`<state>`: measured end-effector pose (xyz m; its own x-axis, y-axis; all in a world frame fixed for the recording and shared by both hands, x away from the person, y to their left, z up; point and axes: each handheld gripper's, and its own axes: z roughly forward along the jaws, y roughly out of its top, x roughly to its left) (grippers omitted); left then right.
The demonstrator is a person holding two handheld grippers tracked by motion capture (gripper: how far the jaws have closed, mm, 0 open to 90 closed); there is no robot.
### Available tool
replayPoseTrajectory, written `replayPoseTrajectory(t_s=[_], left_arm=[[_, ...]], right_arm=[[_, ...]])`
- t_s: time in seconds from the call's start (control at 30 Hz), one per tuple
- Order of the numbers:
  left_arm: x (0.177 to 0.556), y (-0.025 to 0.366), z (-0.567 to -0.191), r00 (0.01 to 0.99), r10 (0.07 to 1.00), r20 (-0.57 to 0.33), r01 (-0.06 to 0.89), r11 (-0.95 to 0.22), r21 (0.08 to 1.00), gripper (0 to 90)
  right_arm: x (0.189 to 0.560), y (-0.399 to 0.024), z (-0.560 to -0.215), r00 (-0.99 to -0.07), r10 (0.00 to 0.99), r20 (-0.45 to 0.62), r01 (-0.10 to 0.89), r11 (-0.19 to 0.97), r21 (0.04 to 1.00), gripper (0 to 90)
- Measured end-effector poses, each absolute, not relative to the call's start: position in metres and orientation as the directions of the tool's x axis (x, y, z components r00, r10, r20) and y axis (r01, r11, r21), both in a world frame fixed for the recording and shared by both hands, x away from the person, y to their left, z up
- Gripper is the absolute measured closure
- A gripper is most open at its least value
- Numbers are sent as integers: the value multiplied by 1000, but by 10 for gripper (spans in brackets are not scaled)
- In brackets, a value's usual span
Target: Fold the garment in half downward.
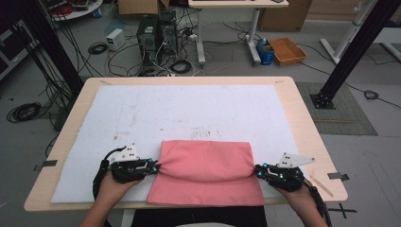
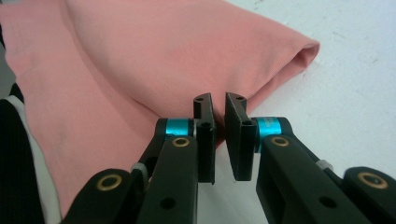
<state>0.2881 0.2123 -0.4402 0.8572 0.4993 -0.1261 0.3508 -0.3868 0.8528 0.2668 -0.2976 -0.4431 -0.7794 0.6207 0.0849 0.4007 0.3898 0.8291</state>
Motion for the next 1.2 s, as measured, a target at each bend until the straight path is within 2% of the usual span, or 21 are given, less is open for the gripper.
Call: replayPoseTrajectory(t_s=[0.37,0.7,1.03,1.07,1.13,1.2], left_arm=[[263,221,-437,878,447,-169,357,-379,854,816],[238,219,-443,900,394,-188,355,-409,841,815],[229,223,-445,895,394,-207,371,-403,836,808],[230,222,-445,891,404,-208,377,-400,835,765],[233,223,-445,866,451,-214,405,-383,830,579],[237,225,-444,853,476,-217,415,-366,833,478]], right_arm=[[236,-304,-424,-786,610,98,384,358,851,837],[195,-309,-438,-782,616,101,398,366,841,836],[185,-315,-439,-786,609,107,395,361,845,826],[185,-315,-439,-792,601,109,392,365,844,785],[185,-317,-439,-785,611,103,390,357,849,594],[187,-320,-437,-771,626,115,393,326,860,528]])
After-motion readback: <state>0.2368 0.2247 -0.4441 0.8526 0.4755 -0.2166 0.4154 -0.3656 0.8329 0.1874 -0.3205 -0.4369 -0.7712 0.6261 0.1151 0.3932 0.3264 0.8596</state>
